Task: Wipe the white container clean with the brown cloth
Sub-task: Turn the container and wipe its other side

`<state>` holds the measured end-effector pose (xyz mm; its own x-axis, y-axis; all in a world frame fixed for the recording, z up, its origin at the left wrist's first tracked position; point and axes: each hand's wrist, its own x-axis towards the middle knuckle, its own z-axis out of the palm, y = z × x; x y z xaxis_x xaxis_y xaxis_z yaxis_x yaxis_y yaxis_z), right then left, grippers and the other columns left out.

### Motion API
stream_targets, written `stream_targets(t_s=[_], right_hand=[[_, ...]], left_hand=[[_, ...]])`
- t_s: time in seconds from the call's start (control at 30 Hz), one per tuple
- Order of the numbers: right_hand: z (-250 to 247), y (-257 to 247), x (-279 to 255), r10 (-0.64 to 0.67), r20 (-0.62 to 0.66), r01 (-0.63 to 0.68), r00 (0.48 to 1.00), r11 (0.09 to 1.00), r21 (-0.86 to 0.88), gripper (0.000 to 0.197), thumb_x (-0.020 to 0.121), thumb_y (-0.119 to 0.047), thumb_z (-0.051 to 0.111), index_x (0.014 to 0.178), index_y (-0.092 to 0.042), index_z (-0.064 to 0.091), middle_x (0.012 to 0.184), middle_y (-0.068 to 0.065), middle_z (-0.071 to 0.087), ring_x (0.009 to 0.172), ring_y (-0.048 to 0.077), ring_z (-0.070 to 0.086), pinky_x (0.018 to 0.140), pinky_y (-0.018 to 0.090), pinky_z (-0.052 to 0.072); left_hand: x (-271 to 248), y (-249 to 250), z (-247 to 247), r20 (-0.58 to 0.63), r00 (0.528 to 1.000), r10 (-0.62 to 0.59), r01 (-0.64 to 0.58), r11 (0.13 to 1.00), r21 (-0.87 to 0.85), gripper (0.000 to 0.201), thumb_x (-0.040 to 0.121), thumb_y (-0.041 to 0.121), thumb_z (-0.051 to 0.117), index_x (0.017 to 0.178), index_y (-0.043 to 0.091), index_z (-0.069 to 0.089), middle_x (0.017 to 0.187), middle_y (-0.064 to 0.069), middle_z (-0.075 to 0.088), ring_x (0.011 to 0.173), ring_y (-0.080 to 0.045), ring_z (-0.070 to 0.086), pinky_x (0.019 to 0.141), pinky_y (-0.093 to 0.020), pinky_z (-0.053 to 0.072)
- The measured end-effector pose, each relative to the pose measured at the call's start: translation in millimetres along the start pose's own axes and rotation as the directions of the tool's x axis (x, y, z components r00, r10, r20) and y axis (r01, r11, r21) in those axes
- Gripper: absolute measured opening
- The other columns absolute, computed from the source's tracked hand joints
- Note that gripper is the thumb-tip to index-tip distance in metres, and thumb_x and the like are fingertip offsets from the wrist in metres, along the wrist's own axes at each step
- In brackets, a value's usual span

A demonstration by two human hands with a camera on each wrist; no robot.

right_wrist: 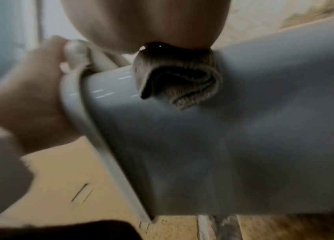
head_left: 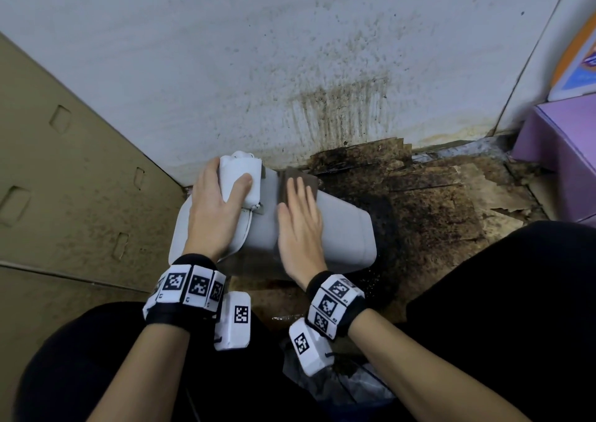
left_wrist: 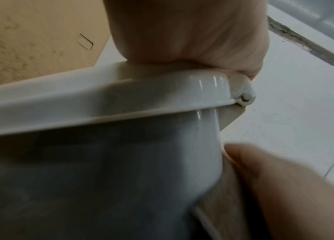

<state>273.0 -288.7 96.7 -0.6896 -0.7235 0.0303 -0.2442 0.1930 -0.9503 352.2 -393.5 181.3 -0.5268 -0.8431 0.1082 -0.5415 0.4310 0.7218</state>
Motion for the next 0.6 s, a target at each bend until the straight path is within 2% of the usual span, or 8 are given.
stream_targets(t_s=[0.1, 0.2, 0.33, 0.4, 0.5, 0.6], right_hand=[[8, -11, -4, -0.092, 0.031, 0.092, 0.995, 0.996, -0.013, 0.059, 0.106, -0.038, 0.022, 0.162, -0.025, 0.011, 0.17, -0.007, 0.002, 0.155, 0.007, -0.009, 0.126, 0.035, -0.002], [8, -10, -4, -0.094, 0.03, 0.095, 0.995, 0.995, -0.022, 0.058, 0.106, -0.038, 0.023, 0.161, -0.024, 0.012, 0.17, -0.006, 0.004, 0.155, 0.007, -0.007, 0.127, 0.037, 0.001], [4, -10, -2, -0.077, 0.002, 0.077, 0.997, 0.996, 0.05, 0.054, 0.108, -0.033, 0.032, 0.16, -0.023, 0.022, 0.169, -0.007, 0.014, 0.155, 0.007, 0.0, 0.127, 0.034, 0.005], [2, -10, -2, -0.053, -0.051, 0.058, 0.997, 0.991, 0.122, 0.049, 0.109, -0.026, 0.035, 0.157, -0.022, 0.031, 0.166, -0.007, 0.023, 0.154, 0.007, 0.008, 0.127, 0.033, 0.01], [-2, -11, -3, -0.008, -0.112, 0.03, 0.994, 0.98, 0.195, 0.044, 0.109, -0.019, 0.035, 0.153, -0.019, 0.039, 0.161, -0.006, 0.035, 0.152, 0.007, 0.02, 0.125, 0.032, 0.019], [-9, -15, -4, 0.058, -0.133, -0.023, 0.989, 0.967, 0.253, 0.043, 0.11, -0.021, 0.034, 0.152, -0.019, 0.041, 0.154, -0.004, 0.045, 0.144, 0.009, 0.037, 0.118, 0.026, 0.029]], left_hand=[[0, -3, -1, -0.001, 1.0, -0.009, 0.009, 1.0, 0.022, 0.088, 0.081, 0.073, 0.041, 0.153, 0.021, 0.037, 0.15, 0.0, 0.047, 0.137, -0.021, 0.043, 0.114, -0.051, 0.036], [-1, -2, -2, 0.001, 1.0, -0.01, 0.01, 1.0, 0.023, 0.088, 0.081, 0.073, 0.04, 0.153, 0.021, 0.037, 0.15, 0.0, 0.046, 0.137, -0.021, 0.043, 0.114, -0.049, 0.035], [-1, 0, -1, 0.011, 1.0, -0.006, 0.006, 1.0, 0.01, 0.082, 0.083, 0.072, 0.041, 0.148, 0.022, 0.041, 0.143, 0.001, 0.05, 0.131, -0.021, 0.047, 0.11, -0.051, 0.039], [-2, 2, 0, 0.012, 1.0, 0.0, 0.0, 1.0, 0.013, 0.084, 0.082, 0.072, 0.041, 0.148, 0.021, 0.041, 0.143, 0.001, 0.05, 0.131, -0.02, 0.046, 0.109, -0.046, 0.039], [-4, 8, 3, 0.017, 1.0, 0.026, -0.027, 0.999, 0.032, 0.087, 0.079, 0.073, 0.038, 0.148, 0.019, 0.04, 0.142, 0.0, 0.049, 0.129, -0.017, 0.044, 0.1, -0.034, 0.033], [-6, 12, 4, 0.021, 1.0, 0.018, -0.019, 0.999, 0.042, 0.085, 0.081, 0.071, 0.04, 0.148, 0.018, 0.039, 0.143, 0.0, 0.047, 0.129, -0.017, 0.042, 0.098, -0.031, 0.029]])
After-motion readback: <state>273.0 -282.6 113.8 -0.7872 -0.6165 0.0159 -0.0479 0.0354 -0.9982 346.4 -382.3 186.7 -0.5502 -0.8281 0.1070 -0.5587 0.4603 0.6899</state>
